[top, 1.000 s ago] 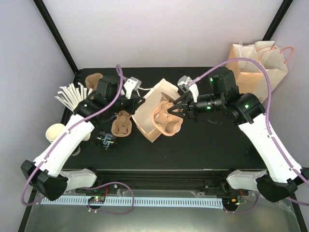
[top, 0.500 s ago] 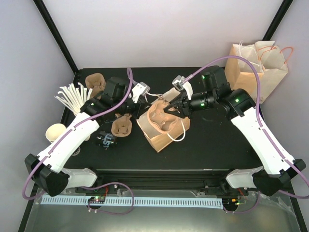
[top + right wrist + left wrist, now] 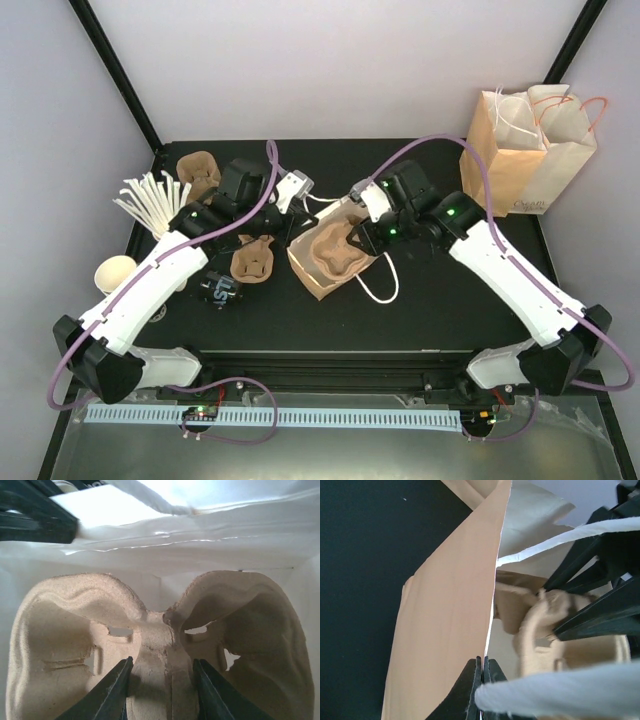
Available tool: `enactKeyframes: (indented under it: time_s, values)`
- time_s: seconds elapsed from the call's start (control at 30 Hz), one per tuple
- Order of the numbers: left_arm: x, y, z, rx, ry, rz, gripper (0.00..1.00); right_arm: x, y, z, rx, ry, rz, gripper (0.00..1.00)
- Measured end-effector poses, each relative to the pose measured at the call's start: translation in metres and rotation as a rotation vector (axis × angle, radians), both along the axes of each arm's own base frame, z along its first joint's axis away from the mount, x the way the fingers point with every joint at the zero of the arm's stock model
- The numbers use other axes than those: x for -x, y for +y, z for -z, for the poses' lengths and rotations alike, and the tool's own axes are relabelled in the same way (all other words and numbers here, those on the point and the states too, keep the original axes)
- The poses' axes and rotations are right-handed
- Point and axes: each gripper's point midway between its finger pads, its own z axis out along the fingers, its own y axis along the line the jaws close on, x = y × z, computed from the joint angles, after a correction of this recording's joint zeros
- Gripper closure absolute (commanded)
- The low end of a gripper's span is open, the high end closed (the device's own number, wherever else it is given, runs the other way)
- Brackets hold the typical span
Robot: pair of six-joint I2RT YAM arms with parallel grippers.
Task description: Pack the takeout coffee
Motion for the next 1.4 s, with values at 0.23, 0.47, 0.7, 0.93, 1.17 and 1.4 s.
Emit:
enactKeyframes:
  time_s: [0.23,0.47,0.7,0.93,1.17,1.4]
  values:
    - [0.002,-0.006,0.002,0.007,0.028,0.000,0.98,-0.002,0.020,0.028,0.160,-0.063,0.033,0.66]
    - [-0.004,-0.011,0.008,0.029,0.096,-0.036,0.98,-0.001,0.022,0.066,0.276,-0.160,0.091,0.66]
    - [-0.011,-0.021,0.011,0.082,0.208,-0.052,0.98,0.001,0.013,0.080,0.258,-0.242,0.161,0.66]
    - [-0.024,-0.016,0.016,0.107,0.279,-0.082,0.98,0.001,0.005,0.047,0.128,-0.334,0.218,0.66]
    - [-0.022,-0.017,0.016,0.131,0.319,-0.065,0.98,-0.004,0.016,0.062,0.194,-0.302,0.179,0.66]
    - [-0.021,-0.018,0.015,0.137,0.329,-0.058,0.99,-0.004,0.024,0.076,0.294,-0.250,0.112,0.67]
